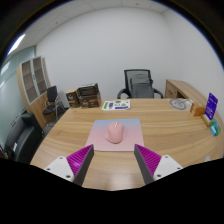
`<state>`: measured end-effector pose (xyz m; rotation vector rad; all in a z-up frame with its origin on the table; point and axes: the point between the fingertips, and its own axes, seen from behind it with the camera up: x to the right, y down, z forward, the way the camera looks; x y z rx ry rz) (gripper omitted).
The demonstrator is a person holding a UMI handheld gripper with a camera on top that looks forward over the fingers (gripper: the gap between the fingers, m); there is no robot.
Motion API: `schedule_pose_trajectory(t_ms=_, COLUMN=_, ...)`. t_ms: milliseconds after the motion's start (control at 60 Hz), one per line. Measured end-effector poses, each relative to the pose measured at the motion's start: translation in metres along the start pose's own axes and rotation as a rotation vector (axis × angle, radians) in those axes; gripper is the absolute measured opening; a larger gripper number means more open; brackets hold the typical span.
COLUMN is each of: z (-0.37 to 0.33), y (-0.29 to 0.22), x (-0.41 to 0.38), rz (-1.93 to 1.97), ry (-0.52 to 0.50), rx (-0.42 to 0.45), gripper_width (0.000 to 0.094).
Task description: Arrange mouse
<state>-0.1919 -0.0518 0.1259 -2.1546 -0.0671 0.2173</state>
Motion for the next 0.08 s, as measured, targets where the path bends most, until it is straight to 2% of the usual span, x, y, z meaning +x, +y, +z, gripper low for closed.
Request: schedule_pose_trajectory(t_ms=83, z=-0.057, y=0.012, x=0.007, rz=0.026, ry=-0.034, rx=0.027, gripper_width=0.0833)
